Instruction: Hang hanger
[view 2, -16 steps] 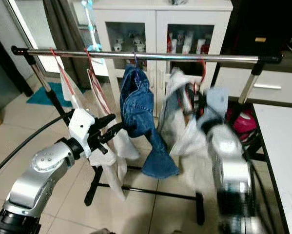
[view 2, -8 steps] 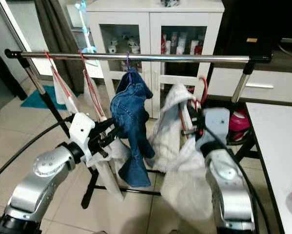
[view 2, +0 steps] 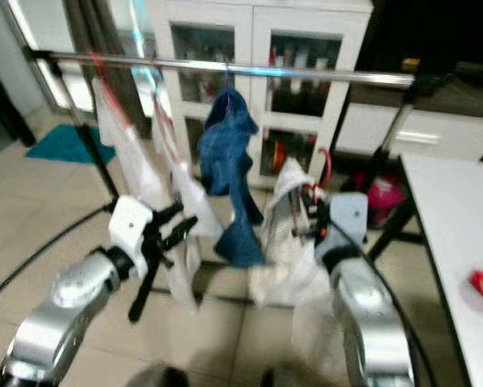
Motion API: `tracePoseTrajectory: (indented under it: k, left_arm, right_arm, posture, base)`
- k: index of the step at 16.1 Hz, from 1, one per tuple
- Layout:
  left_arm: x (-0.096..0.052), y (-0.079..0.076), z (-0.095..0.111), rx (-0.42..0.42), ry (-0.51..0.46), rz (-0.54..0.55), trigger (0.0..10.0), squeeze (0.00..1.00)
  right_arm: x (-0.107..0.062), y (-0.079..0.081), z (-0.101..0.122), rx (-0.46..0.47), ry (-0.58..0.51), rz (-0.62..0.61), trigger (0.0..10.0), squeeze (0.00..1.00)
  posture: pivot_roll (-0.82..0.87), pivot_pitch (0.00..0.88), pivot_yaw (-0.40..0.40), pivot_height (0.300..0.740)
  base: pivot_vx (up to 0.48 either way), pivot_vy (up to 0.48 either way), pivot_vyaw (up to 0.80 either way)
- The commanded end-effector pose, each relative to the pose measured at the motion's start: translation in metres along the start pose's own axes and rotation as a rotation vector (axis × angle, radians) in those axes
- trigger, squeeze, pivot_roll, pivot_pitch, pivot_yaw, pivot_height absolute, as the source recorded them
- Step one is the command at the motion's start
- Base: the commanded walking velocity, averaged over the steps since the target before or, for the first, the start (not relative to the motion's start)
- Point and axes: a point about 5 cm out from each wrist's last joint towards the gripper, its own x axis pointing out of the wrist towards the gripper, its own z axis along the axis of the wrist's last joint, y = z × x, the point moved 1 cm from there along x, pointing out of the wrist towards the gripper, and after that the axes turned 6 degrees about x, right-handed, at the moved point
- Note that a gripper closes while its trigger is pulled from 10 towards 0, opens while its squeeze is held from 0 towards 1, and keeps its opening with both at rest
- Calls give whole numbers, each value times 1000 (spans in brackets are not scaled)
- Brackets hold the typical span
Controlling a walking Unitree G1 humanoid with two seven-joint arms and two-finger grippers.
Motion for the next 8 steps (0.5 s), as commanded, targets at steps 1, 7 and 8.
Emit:
tracePoseTrajectory:
  k: [1, 7, 8]
  left_arm:
    - [-4, 2, 0, 5, 7, 20, 10000, 0]
    - [-5, 3, 1, 13, 3, 12, 10000, 0]
    - [-5, 3, 2, 13, 3, 11, 10000, 0]
  right_arm:
    - [3, 6, 19, 0, -71, 31, 0, 0]
    - [1, 8, 14, 19, -50, 35, 0, 0]
    - [1, 8, 14, 19, -49, 35, 0, 0]
  posture:
    - [-120, 0, -2, 719]
    - [-121, 0, 15, 719]
    - [-121, 0, 15, 719]
  base:
    - [-300, 0, 0]
    - [-240, 0, 0]
    - [0, 0, 0]
